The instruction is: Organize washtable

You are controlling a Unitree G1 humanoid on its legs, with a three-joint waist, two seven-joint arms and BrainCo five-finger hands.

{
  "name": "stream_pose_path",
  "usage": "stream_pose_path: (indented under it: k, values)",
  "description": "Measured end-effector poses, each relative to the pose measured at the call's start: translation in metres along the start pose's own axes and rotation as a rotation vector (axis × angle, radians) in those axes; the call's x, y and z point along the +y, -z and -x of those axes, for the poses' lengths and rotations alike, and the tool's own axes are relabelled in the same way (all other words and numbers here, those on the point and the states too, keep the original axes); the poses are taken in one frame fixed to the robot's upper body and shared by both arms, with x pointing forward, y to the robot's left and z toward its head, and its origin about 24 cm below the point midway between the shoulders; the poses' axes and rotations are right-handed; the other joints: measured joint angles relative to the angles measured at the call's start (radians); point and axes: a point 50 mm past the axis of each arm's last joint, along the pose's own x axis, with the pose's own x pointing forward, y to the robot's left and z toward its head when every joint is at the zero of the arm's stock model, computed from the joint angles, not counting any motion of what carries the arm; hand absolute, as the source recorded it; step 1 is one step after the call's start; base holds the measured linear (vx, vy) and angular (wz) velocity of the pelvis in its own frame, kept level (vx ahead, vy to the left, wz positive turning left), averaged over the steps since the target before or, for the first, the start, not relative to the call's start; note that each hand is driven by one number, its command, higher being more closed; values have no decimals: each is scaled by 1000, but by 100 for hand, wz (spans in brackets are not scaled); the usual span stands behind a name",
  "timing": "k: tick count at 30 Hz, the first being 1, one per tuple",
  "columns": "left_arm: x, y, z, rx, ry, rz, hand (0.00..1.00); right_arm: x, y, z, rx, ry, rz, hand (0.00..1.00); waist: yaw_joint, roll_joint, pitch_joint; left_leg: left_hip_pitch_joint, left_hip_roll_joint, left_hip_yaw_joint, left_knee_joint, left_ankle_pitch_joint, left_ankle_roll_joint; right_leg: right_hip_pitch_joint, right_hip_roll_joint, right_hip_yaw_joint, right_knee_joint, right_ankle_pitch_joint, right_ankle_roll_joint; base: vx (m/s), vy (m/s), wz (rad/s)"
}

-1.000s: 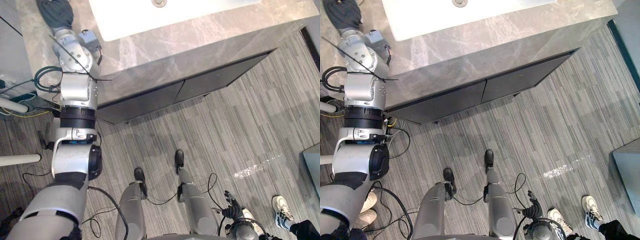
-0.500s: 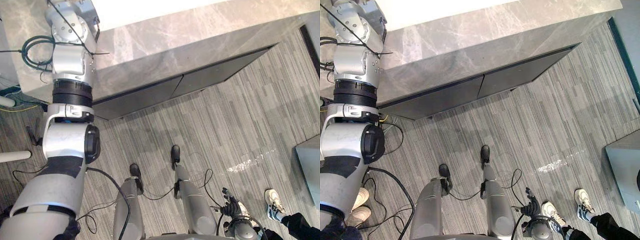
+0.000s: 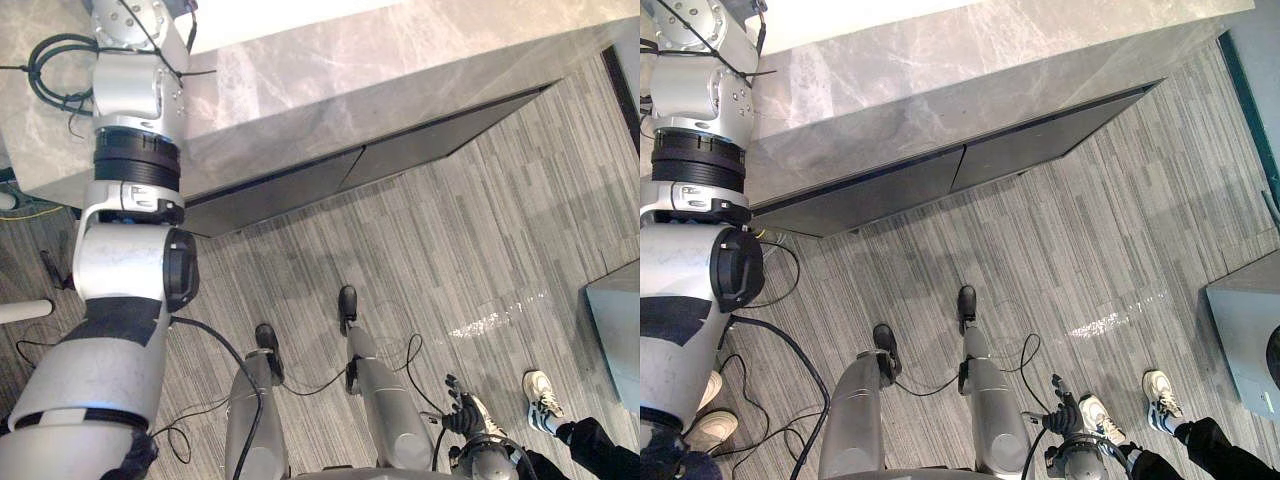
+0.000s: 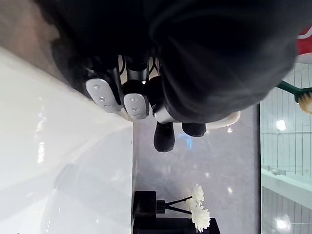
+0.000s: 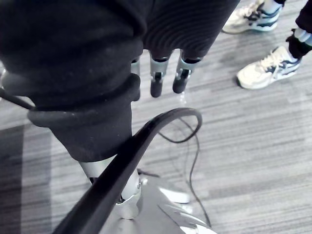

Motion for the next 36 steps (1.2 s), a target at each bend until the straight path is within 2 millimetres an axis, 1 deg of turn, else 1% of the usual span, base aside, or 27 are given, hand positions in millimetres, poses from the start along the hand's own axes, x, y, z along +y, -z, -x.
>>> stream_pose_path:
  k: [6, 11, 14, 20, 21, 24, 27, 29, 30, 32, 33, 34, 35, 36]
  values:
    - [-2, -10, -5, -10, -4, 28, 100, -1, 3, 4, 2, 4, -17, 0, -1, 0, 0, -19, 3, 1, 4, 0, 0, -18, 2, 0, 0, 2, -3, -12, -60, -1]
    - [1, -17, -9, -23, -12, 44, 100, -1, 0, 5, -12, 3, -24, 0, -1, -1, 0, -34, 18, 4, 19, -7, -5, -28, 12, 0, 0, 3, -4, -14, -67, -3]
    - [3, -22, -11, -41, -17, 46, 100, -1, 0, 5, -16, 4, -34, 0, -2, -1, -1, -43, 20, 5, 19, -7, -5, -38, 14, 0, 0, -2, 2, -13, -69, -2]
    - [3, -23, -11, -44, -13, 48, 100, 0, 0, 5, -15, 3, -41, 0, -4, -2, -2, -45, 20, 3, 21, -7, -5, -36, 13, -5, 0, -1, -1, -14, -62, 1]
    - [2, -22, -11, -42, -10, 46, 100, 0, 0, 5, -15, 3, -44, 0, -4, -3, -2, -41, 20, 2, 21, -7, -5, -33, 14, -6, 0, 5, -8, -9, -53, 1]
    - [0, -14, -7, -33, 8, 17, 100, 0, 0, 5, -15, 3, -45, 0, -3, -2, -2, -24, 20, 3, 18, -7, -5, -17, 14, -6, 0, 8, -11, 1, -55, 1]
    - [0, 0, 7, -48, 51, -19, 100, 1, 0, 5, -14, 2, -46, 0, 1, -1, -4, 12, 17, 3, 4, -6, -5, 13, 12, -8, 0, 8, -12, -6, -43, 1]
    - [1, 8, 28, -94, 108, -30, 100, 2, 0, 4, -12, 2, -51, 0, 4, 0, -11, 46, 14, 3, -12, -2, -10, 40, 12, -15, 0, 3, -19, -8, -54, 4]
    - [2, 9, 35, -110, 125, -29, 100, 3, 1, 4, -5, 3, -53, 0, 5, 0, -12, 61, 12, 2, -20, 1, -12, 52, 11, -17, 0, -1, -24, 12, -54, 9]
    - [11, 27, 67, -121, 188, -39, 100, 3, 10, 5, 44, 5, -48, 0, 9, 5, -42, 120, -4, -5, -68, 19, -21, 95, 7, -28, 0, -17, -45, 38, -60, 16]
    - [15, 31, 75, -120, 198, -42, 100, 3, 13, 6, 58, 6, -46, 0, 10, 8, -53, 137, -9, -7, -85, 26, -24, 106, 5, -32, 0, -21, -49, 67, -67, 18]
    - [24, 39, 90, -116, 213, -45, 100, 3, 20, 7, 86, 8, -37, 0, 21, 13, -75, 176, -19, -9, -118, 41, -30, 129, 2, -34, 0, -28, -57, 79, -65, 15]
    - [36, 44, 106, -114, 217, -47, 100, 1, 26, 8, 116, 12, -24, 0, 30, 25, -93, 215, -24, -10, -147, 49, -35, 156, 2, -37, 0, -39, -59, 76, -60, 11]
    - [43, 46, 113, -117, 213, -52, 100, 0, 28, 9, 125, 13, -19, 0, 33, 32, -104, 232, -28, -14, -163, 53, -39, 170, 2, -40, 0, -44, -61, 64, -42, 12]
